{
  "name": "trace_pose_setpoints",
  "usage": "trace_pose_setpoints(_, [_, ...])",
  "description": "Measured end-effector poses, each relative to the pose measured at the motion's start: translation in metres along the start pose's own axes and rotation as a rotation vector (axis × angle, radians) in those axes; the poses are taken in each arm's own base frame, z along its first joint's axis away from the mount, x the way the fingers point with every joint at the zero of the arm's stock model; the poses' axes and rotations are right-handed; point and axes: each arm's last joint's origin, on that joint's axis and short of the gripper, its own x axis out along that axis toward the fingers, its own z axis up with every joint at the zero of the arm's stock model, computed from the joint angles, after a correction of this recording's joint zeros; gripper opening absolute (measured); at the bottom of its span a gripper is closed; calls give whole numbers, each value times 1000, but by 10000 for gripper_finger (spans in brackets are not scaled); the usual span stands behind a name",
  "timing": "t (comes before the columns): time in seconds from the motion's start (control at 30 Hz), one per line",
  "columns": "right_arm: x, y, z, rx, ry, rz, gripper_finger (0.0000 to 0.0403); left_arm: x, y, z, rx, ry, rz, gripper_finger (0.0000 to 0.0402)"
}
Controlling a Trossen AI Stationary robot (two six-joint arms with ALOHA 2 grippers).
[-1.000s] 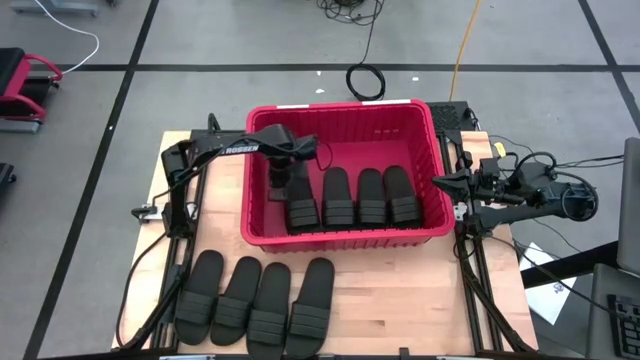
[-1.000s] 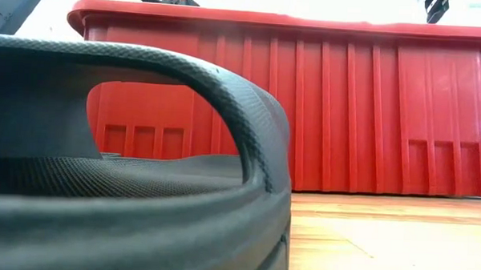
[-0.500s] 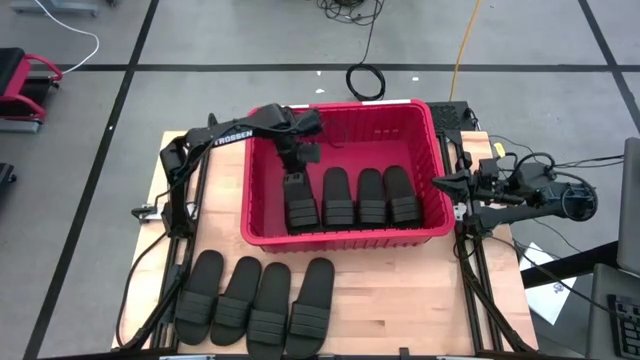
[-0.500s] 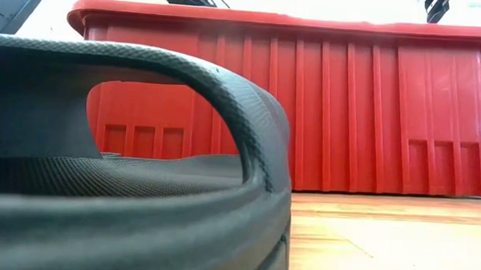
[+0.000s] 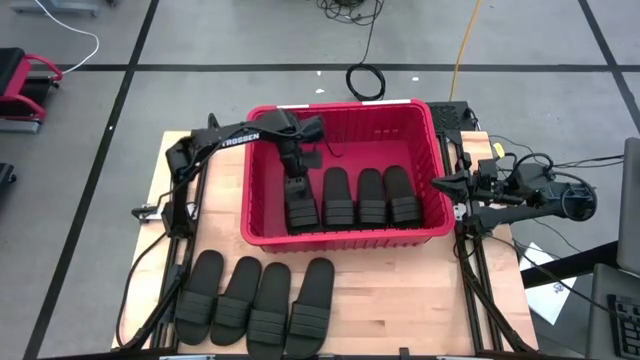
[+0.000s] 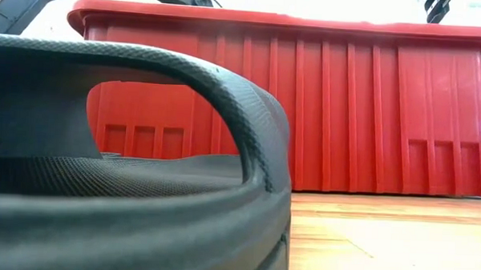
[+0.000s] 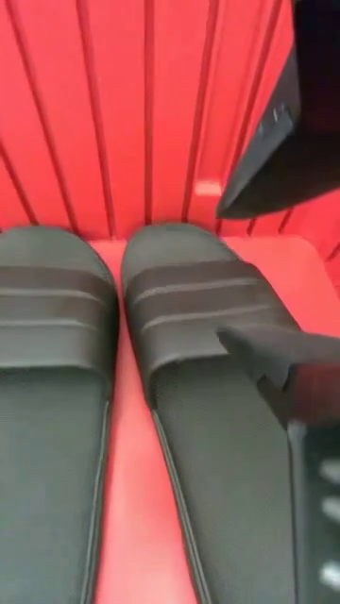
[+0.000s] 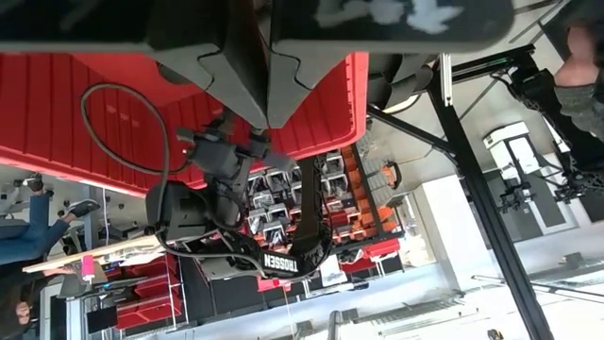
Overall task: Pick and place slides into bin
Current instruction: Adjust the black slide in the red bin
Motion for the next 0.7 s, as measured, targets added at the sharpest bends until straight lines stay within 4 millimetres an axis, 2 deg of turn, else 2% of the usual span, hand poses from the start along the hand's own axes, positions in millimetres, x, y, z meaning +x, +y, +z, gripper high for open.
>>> trace_pose_setpoints(0.17, [0, 0, 0, 0, 0, 1, 0, 4, -4, 2, 14, 9, 27, 252])
trace_pose_setpoints(0.3, [0, 1, 0, 0, 7, 26, 0, 8, -5, 3, 40, 24, 72, 278])
trace_pose_setpoints(0.7, [0, 1, 0, 0, 7, 27, 0, 40, 14, -14, -74, 38, 14, 289])
